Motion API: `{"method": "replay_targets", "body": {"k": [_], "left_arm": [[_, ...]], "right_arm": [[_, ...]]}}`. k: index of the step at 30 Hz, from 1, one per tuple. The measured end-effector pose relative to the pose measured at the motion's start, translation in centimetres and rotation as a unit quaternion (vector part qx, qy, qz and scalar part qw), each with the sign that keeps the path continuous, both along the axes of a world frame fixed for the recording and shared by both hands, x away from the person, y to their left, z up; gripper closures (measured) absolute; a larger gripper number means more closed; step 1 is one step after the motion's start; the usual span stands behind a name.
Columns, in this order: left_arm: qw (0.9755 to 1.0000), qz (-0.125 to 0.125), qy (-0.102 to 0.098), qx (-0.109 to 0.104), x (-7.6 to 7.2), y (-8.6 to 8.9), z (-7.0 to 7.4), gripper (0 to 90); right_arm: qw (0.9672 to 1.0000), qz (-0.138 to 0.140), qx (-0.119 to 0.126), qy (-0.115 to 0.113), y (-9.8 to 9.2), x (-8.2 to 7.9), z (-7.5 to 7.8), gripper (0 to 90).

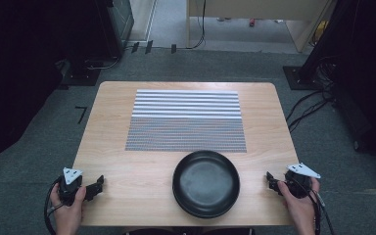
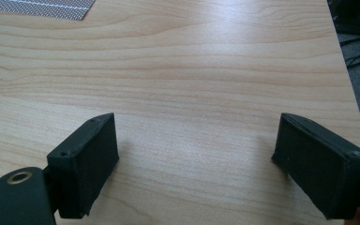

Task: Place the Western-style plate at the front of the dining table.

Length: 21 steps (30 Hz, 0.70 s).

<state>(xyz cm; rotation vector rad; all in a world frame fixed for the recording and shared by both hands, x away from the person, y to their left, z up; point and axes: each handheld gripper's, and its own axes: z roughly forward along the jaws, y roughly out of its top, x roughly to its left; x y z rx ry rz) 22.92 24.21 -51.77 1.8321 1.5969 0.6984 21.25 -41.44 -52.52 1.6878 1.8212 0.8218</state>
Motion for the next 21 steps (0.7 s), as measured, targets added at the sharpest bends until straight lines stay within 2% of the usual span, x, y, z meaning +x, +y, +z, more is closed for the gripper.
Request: {"method": "replay_targets", "body": {"k": [5, 7, 8, 9, 12, 15, 21], "left_arm": [[1.0, 0.003, 0.006, 0.001, 0.1, -0.1, 0.1, 14.0], [0.9998, 0.012, 0.008, -0.01, 0.2, -0.2, 0.3, 13.9], [0.9997, 0.011, 0.007, -0.019, 0.2, -0.3, 0.4, 13.9], [0.9994, 0.007, 0.003, -0.034, 0.2, -0.6, 0.7, 13.9], [0.9992, 0.003, -0.002, -0.039, 0.2, -1.2, 0.9, 13.9], [0.9991, -0.004, -0.009, -0.041, 0.2, -2.0, 1.3, 13.9], [0.9983, -0.02, -0.02, -0.051, 0.0, -3.6, 2.0, 13.9]], "right_arm": [[0.9998, -0.019, 0.002, -0.003, 0.0, -0.1, 0.0, 13.7], [0.9995, -0.025, 0.01, -0.017, -0.1, -0.3, 0.4, 13.8], [0.9995, -0.025, 0.01, -0.017, -0.1, -0.3, 0.4, 13.8], [0.9991, -0.03, 0.011, -0.027, -0.2, -0.4, 0.7, 14.0], [0.9987, -0.036, 0.014, -0.033, -0.1, -0.5, 1.0, 14.0], [0.9978, -0.041, 0.03, -0.042, 0.1, -0.7, 1.5, 14.0], [0.997, -0.039, 0.041, -0.053, 0.7, -0.9, 2.1, 14.1]]}}
